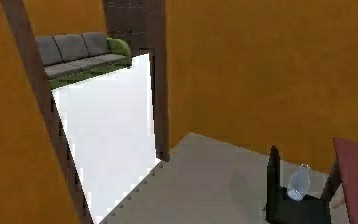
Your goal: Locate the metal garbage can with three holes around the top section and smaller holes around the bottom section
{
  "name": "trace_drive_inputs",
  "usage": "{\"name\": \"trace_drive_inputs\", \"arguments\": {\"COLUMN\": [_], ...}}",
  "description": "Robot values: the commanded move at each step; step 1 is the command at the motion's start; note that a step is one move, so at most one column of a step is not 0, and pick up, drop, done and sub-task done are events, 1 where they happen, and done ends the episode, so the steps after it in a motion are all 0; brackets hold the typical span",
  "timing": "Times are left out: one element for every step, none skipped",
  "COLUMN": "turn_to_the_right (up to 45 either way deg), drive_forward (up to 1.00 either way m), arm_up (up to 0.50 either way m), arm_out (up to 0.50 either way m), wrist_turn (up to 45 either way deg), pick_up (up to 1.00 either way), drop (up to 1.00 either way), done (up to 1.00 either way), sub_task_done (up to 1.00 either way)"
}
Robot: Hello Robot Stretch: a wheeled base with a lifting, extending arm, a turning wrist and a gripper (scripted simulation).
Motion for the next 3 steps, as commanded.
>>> {"name": "trace_drive_inputs", "arguments": {"turn_to_the_right": [0.0, -45.0, -3.0], "drive_forward": [0.7, 0.0, 0.0], "arm_up": [0.0, 0.0, 0.0], "arm_out": [0.0, 0.0, 0.0], "wrist_turn": [0.0, 0.0, 0.0], "pick_up": [0.0, 0.0, 0.0], "drop": [0.0, 0.0, 0.0], "done": [0.0, 0.0, 0.0], "sub_task_done": [0.0, 0.0, 0.0]}}
